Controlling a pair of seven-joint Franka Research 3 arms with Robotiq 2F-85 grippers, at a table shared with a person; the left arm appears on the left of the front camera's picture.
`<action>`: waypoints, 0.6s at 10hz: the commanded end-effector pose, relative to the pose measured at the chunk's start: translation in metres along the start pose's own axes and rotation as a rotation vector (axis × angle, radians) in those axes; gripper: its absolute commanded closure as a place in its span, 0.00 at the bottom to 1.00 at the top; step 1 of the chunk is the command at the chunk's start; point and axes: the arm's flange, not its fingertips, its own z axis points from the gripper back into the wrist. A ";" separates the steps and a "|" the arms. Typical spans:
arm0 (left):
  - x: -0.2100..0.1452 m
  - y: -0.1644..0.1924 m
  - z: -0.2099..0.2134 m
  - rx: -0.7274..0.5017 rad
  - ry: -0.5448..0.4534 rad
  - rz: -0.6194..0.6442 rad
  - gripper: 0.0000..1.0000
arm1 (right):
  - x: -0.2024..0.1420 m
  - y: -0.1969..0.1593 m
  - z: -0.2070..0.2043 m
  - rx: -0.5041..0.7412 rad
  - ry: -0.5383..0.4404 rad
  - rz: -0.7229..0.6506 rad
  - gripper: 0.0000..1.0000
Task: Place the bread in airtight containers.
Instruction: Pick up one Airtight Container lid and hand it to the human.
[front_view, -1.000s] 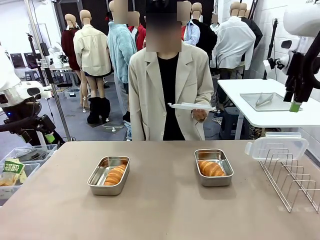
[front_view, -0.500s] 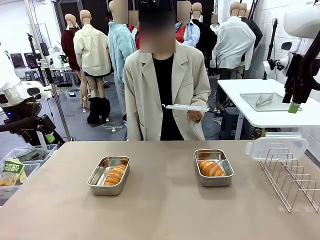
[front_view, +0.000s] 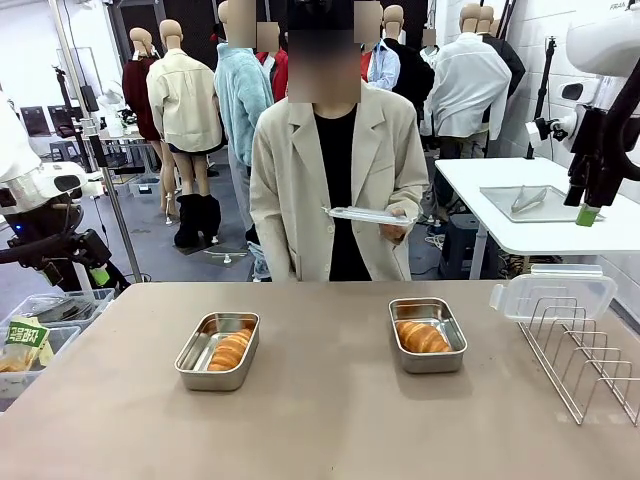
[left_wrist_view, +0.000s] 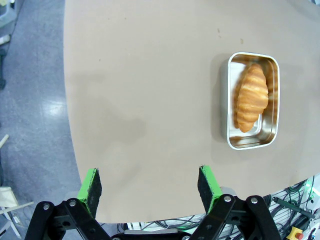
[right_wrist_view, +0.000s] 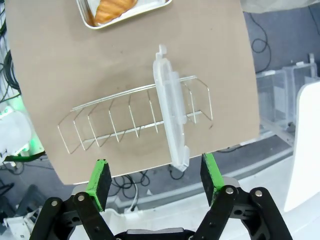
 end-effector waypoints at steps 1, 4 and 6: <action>0.000 0.002 0.001 -0.003 -0.002 0.002 0.00 | -0.002 0.001 0.000 -0.001 0.011 0.003 0.11; 0.000 0.002 0.001 -0.003 -0.002 0.002 0.00 | -0.002 0.001 0.000 -0.001 0.011 0.003 0.11; 0.000 0.002 0.001 -0.003 -0.002 0.002 0.00 | -0.002 0.001 0.000 -0.001 0.011 0.003 0.11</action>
